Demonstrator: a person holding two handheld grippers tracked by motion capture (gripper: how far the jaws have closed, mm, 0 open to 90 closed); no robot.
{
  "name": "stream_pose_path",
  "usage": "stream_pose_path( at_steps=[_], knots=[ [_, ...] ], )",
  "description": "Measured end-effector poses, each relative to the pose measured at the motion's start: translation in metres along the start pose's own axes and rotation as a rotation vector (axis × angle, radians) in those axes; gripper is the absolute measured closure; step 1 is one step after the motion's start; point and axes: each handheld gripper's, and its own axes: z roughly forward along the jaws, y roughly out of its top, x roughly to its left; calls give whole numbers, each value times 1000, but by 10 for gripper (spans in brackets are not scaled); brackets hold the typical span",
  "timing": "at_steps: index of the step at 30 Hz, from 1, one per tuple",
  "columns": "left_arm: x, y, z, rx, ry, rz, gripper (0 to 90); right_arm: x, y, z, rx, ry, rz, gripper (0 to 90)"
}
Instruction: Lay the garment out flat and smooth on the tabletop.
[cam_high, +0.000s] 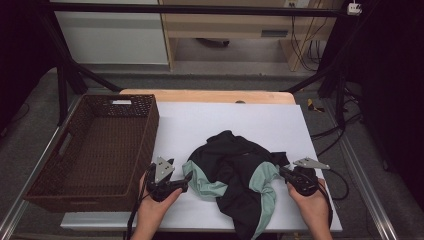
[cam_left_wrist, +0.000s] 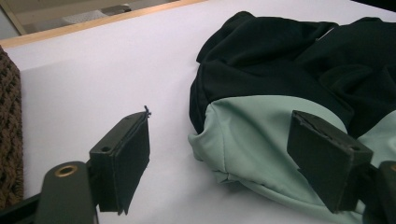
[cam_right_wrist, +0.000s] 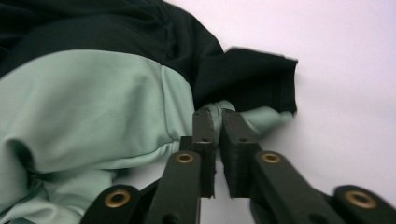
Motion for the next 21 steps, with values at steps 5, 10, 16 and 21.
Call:
stream_pose_path(
  at_steps=[5,10,16,21],
  knots=[
    [0,0,-2,-4,4,-1,211,2,3,-5,-55,-11,-19,688],
    [1,0,-1,-5,3,-5,212,3,9,-10,-103,-39,-30,566],
    [0,-1,0,1,5,0,212,3,19,-19,-130,-45,-33,443],
    [-2,-3,0,4,5,-2,212,1,28,-14,-120,-44,-56,385]
  ],
)
